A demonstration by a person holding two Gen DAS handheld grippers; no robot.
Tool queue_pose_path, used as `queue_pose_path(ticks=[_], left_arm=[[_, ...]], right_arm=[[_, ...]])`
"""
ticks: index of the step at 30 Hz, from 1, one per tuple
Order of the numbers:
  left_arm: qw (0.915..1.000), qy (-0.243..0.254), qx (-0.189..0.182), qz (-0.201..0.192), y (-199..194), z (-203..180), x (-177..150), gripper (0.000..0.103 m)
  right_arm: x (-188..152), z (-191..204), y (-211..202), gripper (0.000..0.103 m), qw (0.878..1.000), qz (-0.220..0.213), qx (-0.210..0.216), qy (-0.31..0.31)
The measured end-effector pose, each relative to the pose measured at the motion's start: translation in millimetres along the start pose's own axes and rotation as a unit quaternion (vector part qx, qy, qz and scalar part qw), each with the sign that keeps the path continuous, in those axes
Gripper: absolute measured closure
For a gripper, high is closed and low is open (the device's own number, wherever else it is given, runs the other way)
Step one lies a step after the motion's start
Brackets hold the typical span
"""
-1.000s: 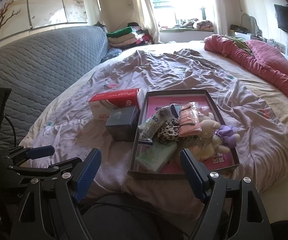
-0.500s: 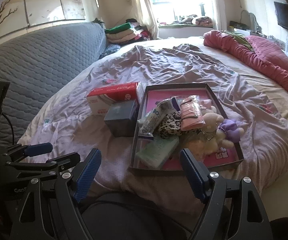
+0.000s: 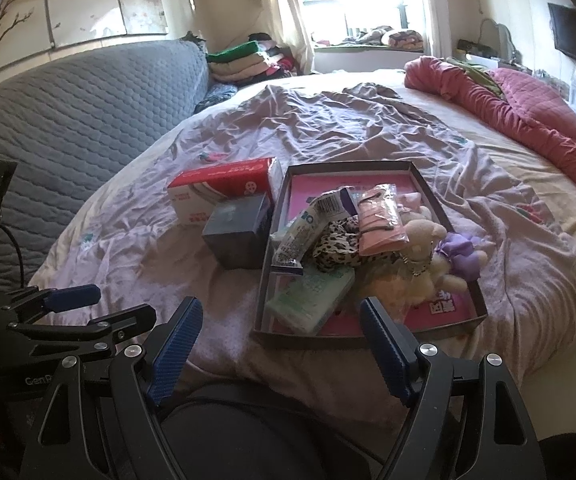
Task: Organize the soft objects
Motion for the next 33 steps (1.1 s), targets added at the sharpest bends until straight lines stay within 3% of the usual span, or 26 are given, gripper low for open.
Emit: queue_pose_path(ticks=[33], left_arm=[[0.9997,0.008,0.007,0.023,12,-3,-6,0.024]], right_arm=[[2,-7,6,0.021,1.0,0.0,-0.011,0.0]])
Point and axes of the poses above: each gripper's, at about its wrist camera, not at the fingertips, and y roughly the way its jaws point, z to its left, x to its top, the point moved 10 cm from there along y, roughly the way its jaws point, and after that the axes turned 15 degrees about y, right-handed, at the moved point
